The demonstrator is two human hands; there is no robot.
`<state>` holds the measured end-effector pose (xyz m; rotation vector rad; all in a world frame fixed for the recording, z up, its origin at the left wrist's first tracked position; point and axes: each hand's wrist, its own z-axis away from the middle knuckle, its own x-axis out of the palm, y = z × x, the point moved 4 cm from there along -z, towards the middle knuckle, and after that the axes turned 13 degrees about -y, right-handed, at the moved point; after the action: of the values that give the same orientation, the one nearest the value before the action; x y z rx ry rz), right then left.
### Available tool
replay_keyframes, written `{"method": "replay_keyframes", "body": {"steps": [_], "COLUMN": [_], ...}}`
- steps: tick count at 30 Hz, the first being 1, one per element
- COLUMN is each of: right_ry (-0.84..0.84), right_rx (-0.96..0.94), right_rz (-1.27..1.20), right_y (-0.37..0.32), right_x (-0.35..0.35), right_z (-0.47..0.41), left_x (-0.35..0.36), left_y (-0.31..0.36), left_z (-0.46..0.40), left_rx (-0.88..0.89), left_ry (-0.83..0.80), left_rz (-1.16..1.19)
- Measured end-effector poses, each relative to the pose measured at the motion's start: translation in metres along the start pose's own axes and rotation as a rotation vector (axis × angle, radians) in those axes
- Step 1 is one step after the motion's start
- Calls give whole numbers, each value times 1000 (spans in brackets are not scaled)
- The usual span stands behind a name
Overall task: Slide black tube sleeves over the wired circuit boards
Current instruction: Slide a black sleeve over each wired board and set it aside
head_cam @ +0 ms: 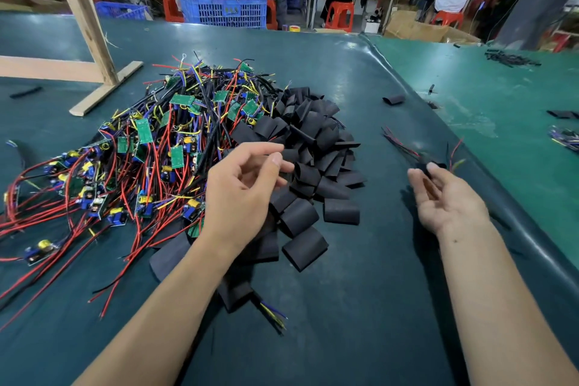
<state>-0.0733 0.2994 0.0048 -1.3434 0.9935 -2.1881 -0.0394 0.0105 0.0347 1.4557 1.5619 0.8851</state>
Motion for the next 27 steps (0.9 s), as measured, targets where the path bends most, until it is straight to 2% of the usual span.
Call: {"method": "replay_keyframes", "body": {"steps": [2, 4, 7, 9, 12, 14, 17, 19, 22, 27], "right_ry": [19, -10, -93, -182, -376, -482, -591, -645, -615, -413], "right_rx": [-2, 52, 133, 85, -73, -168, -263, -325, -356, -289], "right_rz": [-159, -262, -180, -20, 341, 567, 819, 1046, 1450, 1533], "right_y": [1, 3, 8, 11, 18, 26, 41, 50, 57, 33], "right_x": [0, 3, 13, 25, 44, 54, 60, 60, 57, 37], "right_z": [1, 6, 19, 29, 42, 50, 57, 59, 55, 32], "left_x": [-7, -14, -28, -41, -49, -45, -53, -64, -72, -78], "left_y": [-1, 0, 3, -4, -16, -18, -12, -13, -23, -21], "left_z": [-1, -1, -3, -9, -15, -16, -18, -17, -16, -20], "left_rx": [-10, 1, 75, -12, -247, -256, -221, -267, -420, -358], "left_ry": [41, 73, 112, 126, 59, 25, 176, 273, 210, 256], "left_rz": [-22, -166, -758, -977, -945, -956, -897, -935, -942, -908]}}
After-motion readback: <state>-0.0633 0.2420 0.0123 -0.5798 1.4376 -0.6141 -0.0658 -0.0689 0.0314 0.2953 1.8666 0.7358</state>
